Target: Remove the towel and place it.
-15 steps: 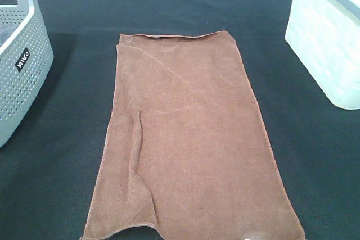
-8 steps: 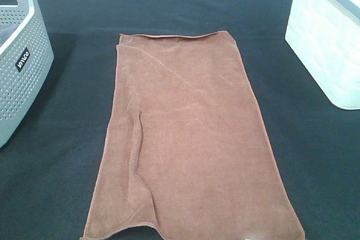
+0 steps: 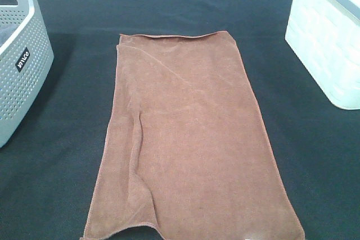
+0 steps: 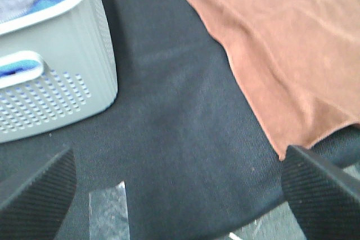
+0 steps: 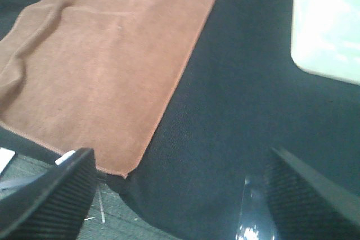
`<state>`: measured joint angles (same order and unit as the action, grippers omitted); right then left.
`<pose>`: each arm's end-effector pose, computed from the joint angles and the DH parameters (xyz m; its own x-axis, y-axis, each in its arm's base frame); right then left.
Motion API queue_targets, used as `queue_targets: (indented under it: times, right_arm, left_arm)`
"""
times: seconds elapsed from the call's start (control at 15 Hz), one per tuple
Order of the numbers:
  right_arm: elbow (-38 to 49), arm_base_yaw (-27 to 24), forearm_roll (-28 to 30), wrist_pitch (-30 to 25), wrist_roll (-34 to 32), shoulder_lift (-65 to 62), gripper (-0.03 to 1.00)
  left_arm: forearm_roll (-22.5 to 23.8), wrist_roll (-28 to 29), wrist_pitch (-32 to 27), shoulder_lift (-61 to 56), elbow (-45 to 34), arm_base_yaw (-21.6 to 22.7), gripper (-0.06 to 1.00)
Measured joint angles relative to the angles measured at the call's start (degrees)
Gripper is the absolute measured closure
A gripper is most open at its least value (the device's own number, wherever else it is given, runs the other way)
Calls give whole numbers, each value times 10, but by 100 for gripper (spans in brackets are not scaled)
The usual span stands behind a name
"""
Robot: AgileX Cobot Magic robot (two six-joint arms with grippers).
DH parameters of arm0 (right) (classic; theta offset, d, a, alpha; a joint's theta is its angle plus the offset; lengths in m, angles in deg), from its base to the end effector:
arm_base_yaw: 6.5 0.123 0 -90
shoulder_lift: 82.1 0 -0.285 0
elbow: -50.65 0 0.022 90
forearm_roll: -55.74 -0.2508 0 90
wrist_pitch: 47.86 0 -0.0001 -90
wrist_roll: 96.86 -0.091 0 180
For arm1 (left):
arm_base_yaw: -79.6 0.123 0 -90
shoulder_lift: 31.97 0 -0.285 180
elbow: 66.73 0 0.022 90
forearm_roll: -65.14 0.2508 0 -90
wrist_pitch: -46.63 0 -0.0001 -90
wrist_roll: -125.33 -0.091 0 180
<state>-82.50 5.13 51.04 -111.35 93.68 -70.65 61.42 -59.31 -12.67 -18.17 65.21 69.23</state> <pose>-0.0017 0.0065 0.2823 -0.4708 -0.2463 -0.8471 -0.3349 0.9383 -0.0867 0.0106 -0.0071 0.2816 -0.4968 0.1394 -0.8566 0.2507 0.9680 0.0121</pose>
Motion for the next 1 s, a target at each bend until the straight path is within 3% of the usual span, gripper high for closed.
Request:
queue_targets:
  times: [0.2, 1.0]
  right_arm:
    - [13, 0, -25, 21, 39, 0, 22]
    - [15, 0, 1, 26, 18, -39, 22]
  left_arm:
    - [1, 13, 0, -53, 0, 0, 2]
    - [1, 13, -3, -63, -6, 0, 4]
